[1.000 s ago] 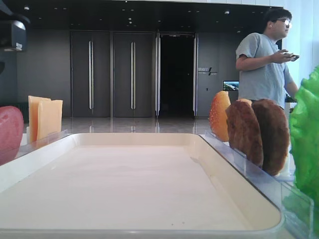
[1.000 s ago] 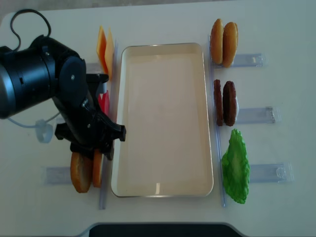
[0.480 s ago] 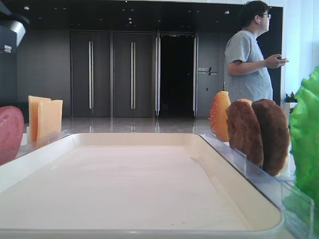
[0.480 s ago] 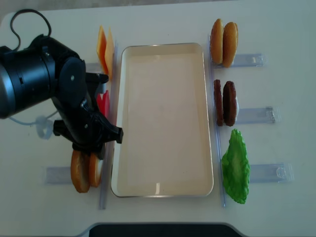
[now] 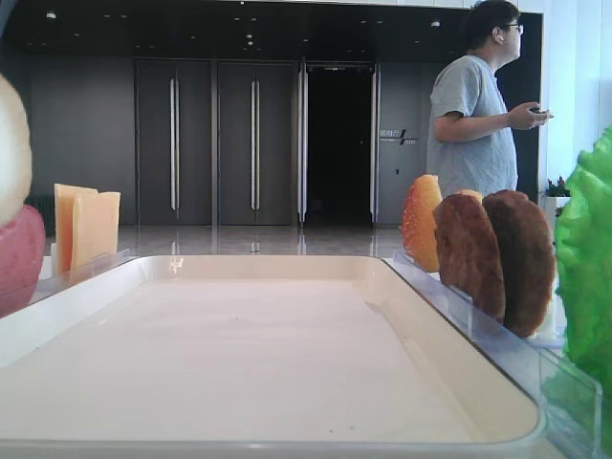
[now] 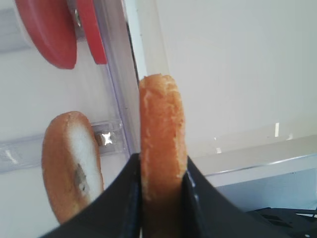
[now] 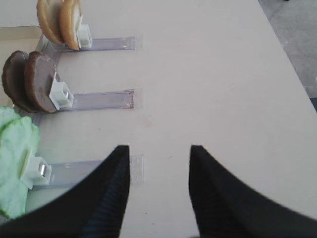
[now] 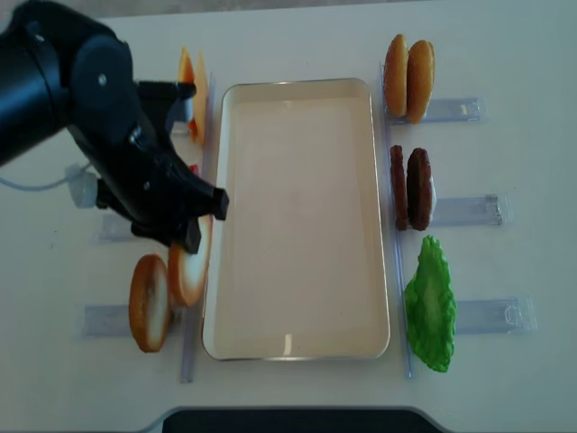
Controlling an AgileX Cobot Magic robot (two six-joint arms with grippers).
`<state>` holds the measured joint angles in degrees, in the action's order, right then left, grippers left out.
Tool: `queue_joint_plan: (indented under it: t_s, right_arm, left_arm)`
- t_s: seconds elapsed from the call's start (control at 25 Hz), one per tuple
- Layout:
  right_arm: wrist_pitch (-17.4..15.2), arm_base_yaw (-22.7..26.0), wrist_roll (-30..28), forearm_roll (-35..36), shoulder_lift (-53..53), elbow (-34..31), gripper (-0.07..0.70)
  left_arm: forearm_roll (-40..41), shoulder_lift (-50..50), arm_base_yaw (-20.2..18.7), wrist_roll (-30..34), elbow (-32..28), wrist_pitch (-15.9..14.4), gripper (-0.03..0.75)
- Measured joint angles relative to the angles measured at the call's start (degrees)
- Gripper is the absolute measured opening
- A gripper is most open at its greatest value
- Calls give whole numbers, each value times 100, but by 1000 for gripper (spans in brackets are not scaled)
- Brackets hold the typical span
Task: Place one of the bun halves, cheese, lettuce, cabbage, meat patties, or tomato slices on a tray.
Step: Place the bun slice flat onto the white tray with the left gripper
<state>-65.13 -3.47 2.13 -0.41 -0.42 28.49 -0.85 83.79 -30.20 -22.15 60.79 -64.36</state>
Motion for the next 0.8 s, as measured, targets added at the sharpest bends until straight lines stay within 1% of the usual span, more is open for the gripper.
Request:
queue_joint_plan:
  t_s: [0.04,0.12,0.32,0.64,0.72,0.8]
  right_arm:
    - [0,0,0,0,0,0,307]
    - [0,0,0,0,0,0,307]
    - [0,0,0,0,0,0,307]
    - [0,0,0,0,0,0,307]
    - [0,0,0,0,0,0,307]
    - [0,0,0,0,0,0,307]
  left_arm:
    - [0,-104,-5,-6,131,-135,141]
    - [36,-289,-5,-56,353,-293,141]
    - [138,-495,-5,-189,432,-491,141]
    - [175,-495,-5,-193,432,-513,139]
    - [175,-495,-5,-193,432,-459,139]
    - [85,-495,-5,-155,432,-325,139]
